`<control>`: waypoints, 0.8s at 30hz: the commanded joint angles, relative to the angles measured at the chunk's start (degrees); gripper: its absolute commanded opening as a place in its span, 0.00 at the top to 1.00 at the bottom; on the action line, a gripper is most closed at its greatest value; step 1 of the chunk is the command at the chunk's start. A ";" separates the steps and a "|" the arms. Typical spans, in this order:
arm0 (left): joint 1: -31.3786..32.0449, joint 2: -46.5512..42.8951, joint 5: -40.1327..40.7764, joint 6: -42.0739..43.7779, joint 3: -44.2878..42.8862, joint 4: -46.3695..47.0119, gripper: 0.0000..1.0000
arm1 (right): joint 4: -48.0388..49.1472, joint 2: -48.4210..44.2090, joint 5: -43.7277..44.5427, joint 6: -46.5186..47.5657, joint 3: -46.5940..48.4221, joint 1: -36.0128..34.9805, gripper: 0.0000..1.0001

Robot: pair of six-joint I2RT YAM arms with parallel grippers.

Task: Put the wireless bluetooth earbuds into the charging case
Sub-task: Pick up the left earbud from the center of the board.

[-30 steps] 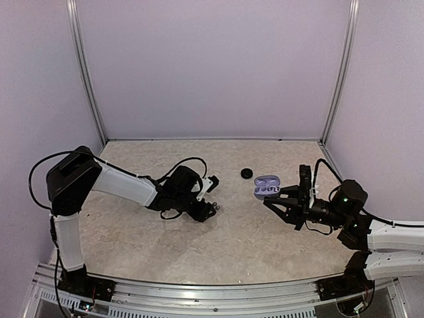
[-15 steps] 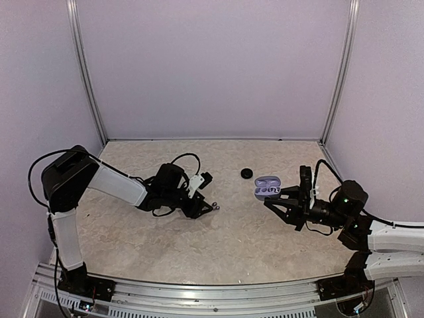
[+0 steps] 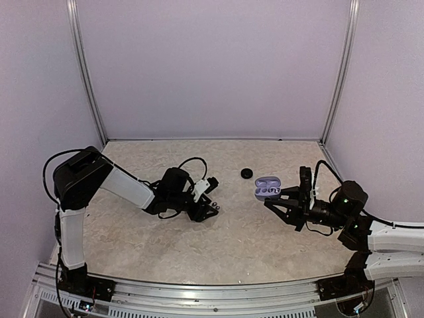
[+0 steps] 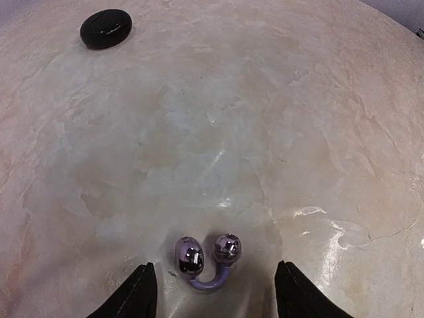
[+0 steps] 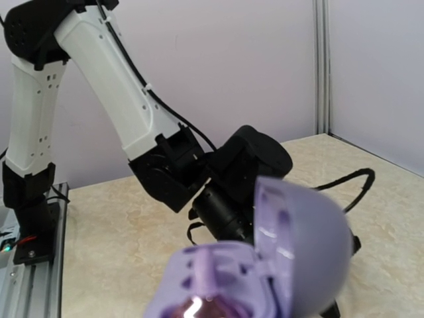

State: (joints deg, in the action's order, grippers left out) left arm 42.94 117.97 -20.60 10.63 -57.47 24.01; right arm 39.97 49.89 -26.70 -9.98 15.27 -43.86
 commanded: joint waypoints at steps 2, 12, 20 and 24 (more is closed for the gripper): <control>0.79 2.72 -0.96 1.40 -2.01 1.86 0.41 | -0.45 -1.26 0.50 0.63 -0.41 0.92 1.00; 1.15 3.84 1.36 2.75 -2.99 1.40 0.53 | -0.87 -1.47 0.76 0.87 -0.49 1.17 1.00; 1.73 3.93 3.37 3.69 -3.15 0.99 0.58 | -0.84 -1.31 0.87 1.06 -0.34 1.26 1.00; 1.75 3.00 2.97 3.37 -2.27 1.47 0.62 | -0.94 -1.18 1.00 1.43 -0.30 1.23 1.00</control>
State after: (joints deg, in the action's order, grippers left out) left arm 44.16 120.40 -17.56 13.58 -59.61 25.78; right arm 39.16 49.19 -26.26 -9.28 15.25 -43.31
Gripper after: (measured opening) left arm 0.396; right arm 0.267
